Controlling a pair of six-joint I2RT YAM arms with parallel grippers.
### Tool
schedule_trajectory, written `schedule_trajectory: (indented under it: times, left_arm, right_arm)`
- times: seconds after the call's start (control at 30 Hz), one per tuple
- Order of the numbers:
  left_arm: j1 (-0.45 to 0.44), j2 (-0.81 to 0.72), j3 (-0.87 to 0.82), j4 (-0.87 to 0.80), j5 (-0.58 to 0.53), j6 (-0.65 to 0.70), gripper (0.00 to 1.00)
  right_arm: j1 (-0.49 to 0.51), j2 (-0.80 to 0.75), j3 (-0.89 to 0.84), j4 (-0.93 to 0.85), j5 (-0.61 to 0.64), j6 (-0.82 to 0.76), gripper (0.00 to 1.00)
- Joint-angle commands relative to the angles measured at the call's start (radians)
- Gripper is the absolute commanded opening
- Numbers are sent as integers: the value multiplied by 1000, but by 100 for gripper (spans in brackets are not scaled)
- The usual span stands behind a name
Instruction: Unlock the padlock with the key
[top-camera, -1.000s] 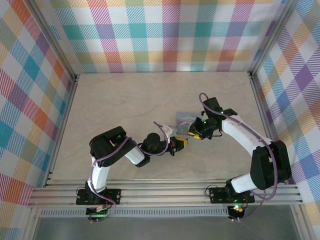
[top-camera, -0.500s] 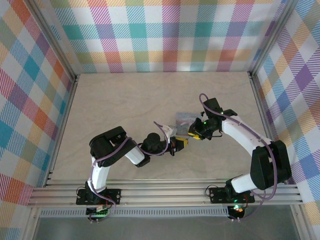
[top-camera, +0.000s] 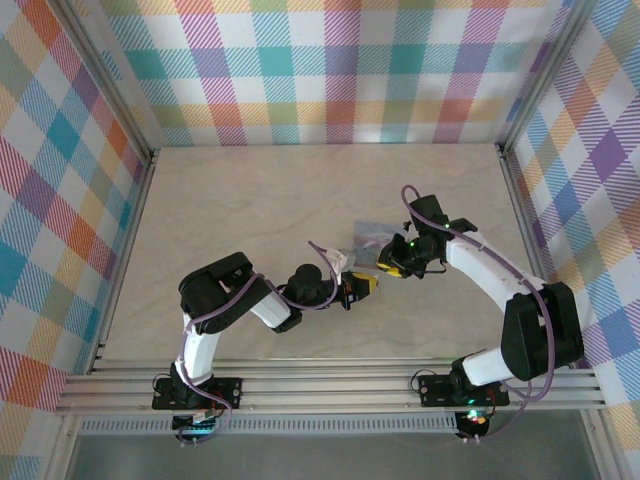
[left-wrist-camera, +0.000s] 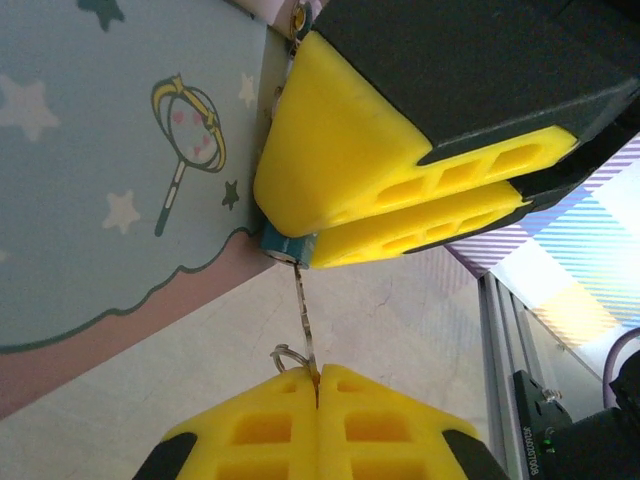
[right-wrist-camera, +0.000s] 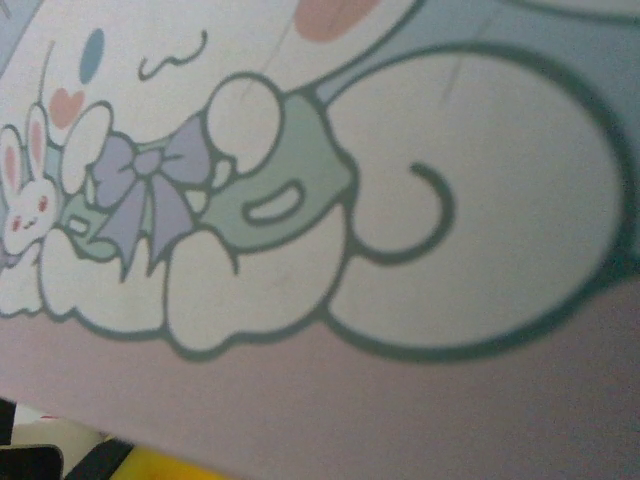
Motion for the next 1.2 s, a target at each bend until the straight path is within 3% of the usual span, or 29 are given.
schedule_trajectory:
  times: [0.0,1.17]
  left_arm:
    - [9,-8,32,64,35,-8,0]
    - [80,55,68,66,91,-41,0]
  right_arm:
    - [3,-31,3,12,-63,-2,0]
    - [-5,-17,0,13,-89,-7,0]
